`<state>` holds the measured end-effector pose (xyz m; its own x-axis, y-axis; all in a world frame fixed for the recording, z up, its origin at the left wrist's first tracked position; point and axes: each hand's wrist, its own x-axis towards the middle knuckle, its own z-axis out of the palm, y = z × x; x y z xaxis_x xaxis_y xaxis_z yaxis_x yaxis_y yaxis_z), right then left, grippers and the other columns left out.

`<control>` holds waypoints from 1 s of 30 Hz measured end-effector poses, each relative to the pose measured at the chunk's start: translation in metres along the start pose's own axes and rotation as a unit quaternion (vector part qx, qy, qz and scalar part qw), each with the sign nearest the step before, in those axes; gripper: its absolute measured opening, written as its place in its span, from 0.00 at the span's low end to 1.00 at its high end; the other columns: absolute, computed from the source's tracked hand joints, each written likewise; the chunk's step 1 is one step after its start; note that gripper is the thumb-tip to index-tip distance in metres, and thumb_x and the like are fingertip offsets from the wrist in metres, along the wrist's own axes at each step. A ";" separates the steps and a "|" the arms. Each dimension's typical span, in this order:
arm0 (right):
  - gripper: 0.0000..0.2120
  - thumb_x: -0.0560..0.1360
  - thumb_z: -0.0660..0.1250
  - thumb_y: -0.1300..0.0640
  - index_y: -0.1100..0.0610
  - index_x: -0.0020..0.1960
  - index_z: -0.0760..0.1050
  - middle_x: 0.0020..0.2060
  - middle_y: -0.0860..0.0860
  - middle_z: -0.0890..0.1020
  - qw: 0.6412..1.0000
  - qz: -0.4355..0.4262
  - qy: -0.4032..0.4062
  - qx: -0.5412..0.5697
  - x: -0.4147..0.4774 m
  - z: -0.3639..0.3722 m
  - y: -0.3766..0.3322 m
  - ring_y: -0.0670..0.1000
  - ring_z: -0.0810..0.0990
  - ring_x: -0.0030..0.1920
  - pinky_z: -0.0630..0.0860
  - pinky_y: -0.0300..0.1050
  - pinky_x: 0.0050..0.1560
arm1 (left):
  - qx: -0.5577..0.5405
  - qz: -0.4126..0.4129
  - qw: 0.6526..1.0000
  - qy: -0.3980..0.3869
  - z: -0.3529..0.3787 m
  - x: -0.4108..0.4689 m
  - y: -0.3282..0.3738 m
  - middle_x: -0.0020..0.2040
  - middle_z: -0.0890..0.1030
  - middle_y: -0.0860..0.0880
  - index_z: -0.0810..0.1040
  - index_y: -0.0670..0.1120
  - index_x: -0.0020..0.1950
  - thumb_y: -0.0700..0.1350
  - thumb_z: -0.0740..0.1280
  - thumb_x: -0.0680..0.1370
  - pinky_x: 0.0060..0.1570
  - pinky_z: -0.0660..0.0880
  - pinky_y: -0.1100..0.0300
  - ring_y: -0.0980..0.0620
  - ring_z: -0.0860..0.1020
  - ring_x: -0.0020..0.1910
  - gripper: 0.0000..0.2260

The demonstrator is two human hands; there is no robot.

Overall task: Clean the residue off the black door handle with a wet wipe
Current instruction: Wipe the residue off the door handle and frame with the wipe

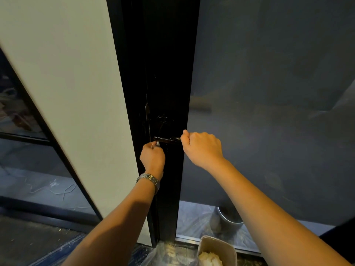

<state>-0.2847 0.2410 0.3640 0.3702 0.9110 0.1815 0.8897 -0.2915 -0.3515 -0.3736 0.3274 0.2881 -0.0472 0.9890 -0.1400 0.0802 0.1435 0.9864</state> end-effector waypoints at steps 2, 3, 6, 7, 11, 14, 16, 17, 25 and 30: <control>0.27 0.82 0.45 0.49 0.57 0.27 0.61 0.25 0.51 0.67 1.000 -0.001 -0.001 -0.001 0.000 0.000 0.001 0.50 0.63 0.27 0.61 0.44 0.31 | -0.016 -0.059 0.998 -0.012 0.001 0.003 0.004 0.34 0.70 0.47 0.74 0.41 0.42 0.40 0.56 0.80 0.29 0.64 0.62 0.53 0.67 0.30 0.11; 0.27 0.82 0.45 0.49 0.57 0.27 0.61 0.25 0.52 0.67 1.000 -0.005 0.000 -0.002 0.000 0.000 0.001 0.50 0.63 0.27 0.60 0.44 0.29 | -0.042 -0.101 0.994 -0.025 0.001 0.007 0.003 0.34 0.70 0.47 0.73 0.40 0.42 0.40 0.55 0.80 0.29 0.65 0.61 0.52 0.67 0.30 0.11; 0.27 0.82 0.45 0.50 0.57 0.28 0.61 0.24 0.52 0.67 1.000 -0.014 0.003 -0.010 0.002 0.001 0.002 0.51 0.64 0.26 0.59 0.43 0.27 | -0.198 -0.208 0.952 -0.103 -0.001 0.007 -0.006 0.45 0.76 0.42 0.72 0.38 0.58 0.38 0.52 0.79 0.37 0.75 0.57 0.47 0.75 0.38 0.12; 0.26 0.83 0.45 0.50 0.57 0.28 0.62 0.24 0.52 0.67 1.000 -0.016 0.003 -0.011 0.002 0.001 0.003 0.51 0.64 0.27 0.60 0.44 0.28 | -0.237 -0.222 0.938 -0.123 -0.003 0.006 -0.010 0.49 0.76 0.40 0.70 0.37 0.61 0.39 0.52 0.80 0.39 0.76 0.56 0.46 0.76 0.41 0.13; 0.26 0.82 0.45 0.49 0.56 0.28 0.61 0.25 0.51 0.67 1.000 -0.027 0.000 -0.006 0.001 0.001 0.005 0.55 0.69 0.33 0.64 0.46 0.36 | -0.304 -0.276 0.885 -0.217 -0.017 0.001 -0.017 0.50 0.76 0.39 0.70 0.37 0.57 0.43 0.51 0.80 0.39 0.74 0.59 0.42 0.77 0.47 0.14; 0.25 0.82 0.45 0.49 0.55 0.29 0.62 0.26 0.51 0.70 0.999 -0.026 -0.021 0.012 0.003 -0.002 0.006 0.56 0.71 0.36 0.66 0.46 0.38 | -0.241 -0.273 0.881 -0.303 -0.032 0.004 -0.018 0.47 0.79 0.41 0.73 0.39 0.56 0.46 0.50 0.80 0.31 0.75 0.62 0.46 0.79 0.40 0.16; 0.25 0.82 0.45 0.49 0.57 0.31 0.65 0.30 0.54 0.77 0.998 -0.027 -0.051 0.025 0.007 -0.003 0.009 0.57 0.75 0.38 0.70 0.47 0.39 | -0.192 -0.276 0.865 -0.373 -0.043 0.009 -0.017 0.48 0.80 0.41 0.71 0.39 0.61 0.46 0.53 0.80 0.30 0.76 0.63 0.48 0.80 0.37 0.16; 0.25 0.82 0.46 0.49 0.59 0.33 0.67 0.35 0.56 0.81 0.997 -0.030 -0.063 0.034 0.009 -0.003 0.011 0.58 0.77 0.39 0.73 0.49 0.41 | -0.154 -0.275 0.859 -0.403 -0.048 0.011 -0.015 0.49 0.80 0.41 0.70 0.38 0.62 0.45 0.56 0.79 0.31 0.77 0.64 0.49 0.81 0.37 0.15; 0.12 0.80 0.57 0.49 0.54 0.55 0.75 0.50 0.48 0.78 0.973 -0.093 -0.059 0.203 0.008 -0.022 0.019 0.45 0.76 0.49 0.69 0.31 0.45 | 0.204 -0.031 0.786 -0.583 -0.077 0.002 0.076 0.41 0.82 0.53 0.80 0.47 0.49 0.56 0.78 0.57 0.39 0.77 0.67 0.58 0.80 0.40 0.25; 0.22 0.69 0.67 0.37 0.51 0.55 0.79 0.47 0.46 0.82 0.915 -0.138 -0.131 0.357 0.003 -0.038 0.011 0.46 0.80 0.49 0.74 0.42 0.53 | 0.128 0.119 0.834 -0.523 -0.084 -0.001 0.115 0.37 0.75 0.50 0.79 0.49 0.53 0.52 0.71 0.69 0.31 0.69 0.68 0.56 0.70 0.32 0.15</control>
<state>-0.2640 0.2295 0.3959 -0.0021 0.9870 0.1605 0.5045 0.1396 -0.8520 -0.4480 0.3394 0.4089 0.8838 0.4620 -0.0733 0.1797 -0.1908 0.9650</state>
